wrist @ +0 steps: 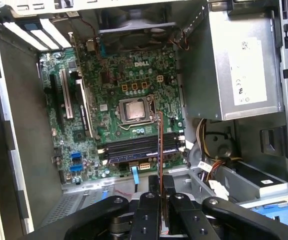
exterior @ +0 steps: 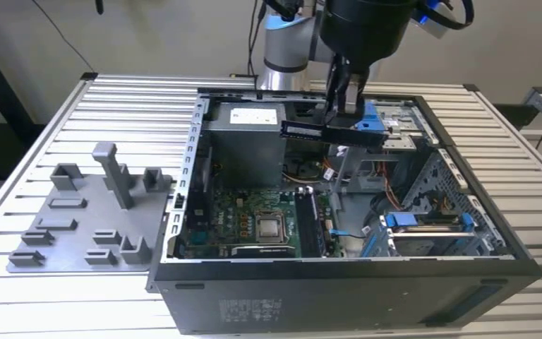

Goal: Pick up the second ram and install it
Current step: 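Insert the second ram into the second slot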

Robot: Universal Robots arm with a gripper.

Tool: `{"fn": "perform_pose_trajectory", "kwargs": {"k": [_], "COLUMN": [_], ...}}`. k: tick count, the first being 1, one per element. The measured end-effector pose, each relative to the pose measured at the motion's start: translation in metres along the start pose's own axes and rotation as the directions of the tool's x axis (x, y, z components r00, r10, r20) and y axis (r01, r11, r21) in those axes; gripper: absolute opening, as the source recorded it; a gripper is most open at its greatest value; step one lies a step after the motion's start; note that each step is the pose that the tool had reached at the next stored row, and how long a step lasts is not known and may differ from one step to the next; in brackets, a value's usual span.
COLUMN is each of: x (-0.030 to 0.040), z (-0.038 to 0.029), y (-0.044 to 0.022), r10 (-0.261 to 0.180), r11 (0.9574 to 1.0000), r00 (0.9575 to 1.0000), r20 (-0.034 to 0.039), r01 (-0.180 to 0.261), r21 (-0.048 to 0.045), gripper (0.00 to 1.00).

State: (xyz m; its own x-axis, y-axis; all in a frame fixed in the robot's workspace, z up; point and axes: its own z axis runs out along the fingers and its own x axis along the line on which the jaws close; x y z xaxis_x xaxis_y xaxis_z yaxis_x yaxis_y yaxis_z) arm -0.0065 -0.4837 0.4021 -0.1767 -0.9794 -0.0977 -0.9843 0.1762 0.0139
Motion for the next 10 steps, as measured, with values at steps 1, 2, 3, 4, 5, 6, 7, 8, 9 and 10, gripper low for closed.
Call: {"fn": "perform_pose_trajectory", "kwargs": {"k": [1, 2, 3, 4, 5, 6, 7, 8, 9, 10], "x": [0.0000, 0.0000, 0.0000, 0.0000, 0.0000, 0.0000, 0.0000, 0.0001, 0.0001, 0.0001], "z": [0.0001, 0.0002, 0.0003, 0.0004, 0.0005, 0.0006, 0.0006, 0.0007, 0.0008, 0.0009], "y": [0.0000, 0.0000, 0.0000, 0.0000, 0.0000, 0.0000, 0.0000, 0.0000, 0.0000, 0.0000], "r10": [0.007, 0.015, 0.023, 0.030, 0.038, 0.045, 0.052, 0.060, 0.067, 0.074], "r11": [1.0000, 0.9999, 0.9997, 0.9995, 0.9993, 0.9990, 0.9986, 0.9982, 0.9977, 0.9972], "r00": [1.0000, 0.9999, 0.9997, 0.9995, 0.9993, 0.9990, 0.9986, 0.9982, 0.9978, 0.9972], "r20": [0.0002, 0.0004, 0.0005, 0.0006, 0.0007, 0.0009, 0.0009, 0.0011, 0.0013, 0.0014], "r01": [-0.007, -0.015, -0.023, -0.030, -0.038, -0.045, -0.052, -0.060, -0.067, -0.074], "r21": [0.0008, 0.0015, 0.0023, 0.0030, 0.0037, 0.0044, 0.0052, 0.0059, 0.0066, 0.0073], "gripper": [0.14, 0.14, 0.14, 0.14, 0.14, 0.14, 0.14, 0.14, 0.14, 0.14]}}
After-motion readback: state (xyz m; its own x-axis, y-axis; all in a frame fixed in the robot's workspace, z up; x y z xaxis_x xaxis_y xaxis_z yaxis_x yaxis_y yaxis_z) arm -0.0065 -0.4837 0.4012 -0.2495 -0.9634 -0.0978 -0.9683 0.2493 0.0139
